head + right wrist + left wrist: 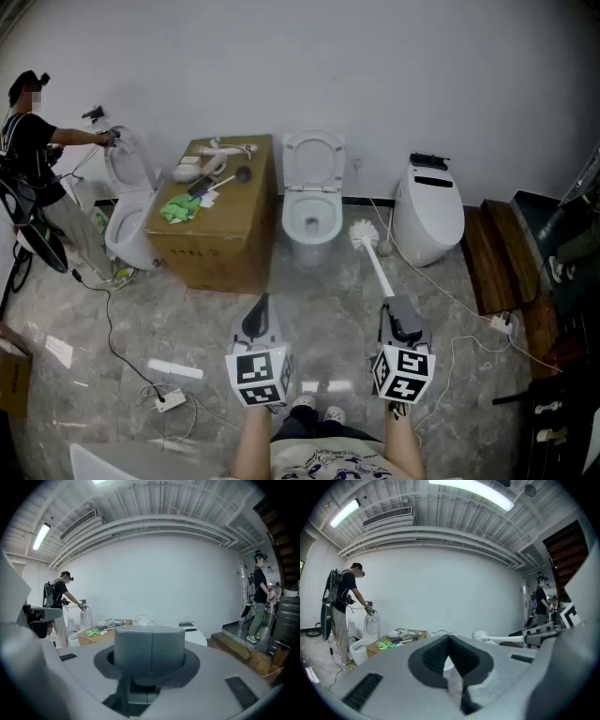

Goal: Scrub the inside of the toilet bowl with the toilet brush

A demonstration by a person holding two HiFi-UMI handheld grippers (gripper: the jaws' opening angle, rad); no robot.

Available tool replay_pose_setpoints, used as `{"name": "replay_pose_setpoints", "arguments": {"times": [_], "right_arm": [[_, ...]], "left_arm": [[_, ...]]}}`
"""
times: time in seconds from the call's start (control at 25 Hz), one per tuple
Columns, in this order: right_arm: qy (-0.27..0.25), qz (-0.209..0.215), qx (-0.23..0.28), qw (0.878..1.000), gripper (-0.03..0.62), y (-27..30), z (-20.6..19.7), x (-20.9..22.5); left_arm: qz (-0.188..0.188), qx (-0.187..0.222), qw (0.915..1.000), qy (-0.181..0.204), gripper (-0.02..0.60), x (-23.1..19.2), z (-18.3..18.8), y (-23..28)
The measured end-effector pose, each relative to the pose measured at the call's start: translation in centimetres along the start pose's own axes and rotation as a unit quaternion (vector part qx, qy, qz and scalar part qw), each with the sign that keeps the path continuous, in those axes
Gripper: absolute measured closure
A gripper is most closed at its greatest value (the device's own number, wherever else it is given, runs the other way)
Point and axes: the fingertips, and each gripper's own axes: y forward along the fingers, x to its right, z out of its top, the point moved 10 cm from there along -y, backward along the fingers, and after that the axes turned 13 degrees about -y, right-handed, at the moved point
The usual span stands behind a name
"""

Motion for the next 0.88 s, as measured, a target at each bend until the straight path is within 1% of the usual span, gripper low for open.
{"name": "replay_pose_setpoints", "arguments": {"times": [0.68, 0.88], "right_arm": [[-0.001, -0.001, -0.01, 1.0, 0.431, 0.5, -0.2, 0.3], [0.012, 0.007, -0.009, 1.0, 0.431, 1.4, -0.2, 0.3]], "left_arm": [[-0.007, 0.0, 1.0, 0.002, 0.581, 0.4, -0.1, 0.7], [-0.003, -0.004, 1.0, 0.003, 0.58, 0.2, -0.2, 1.4]]}}
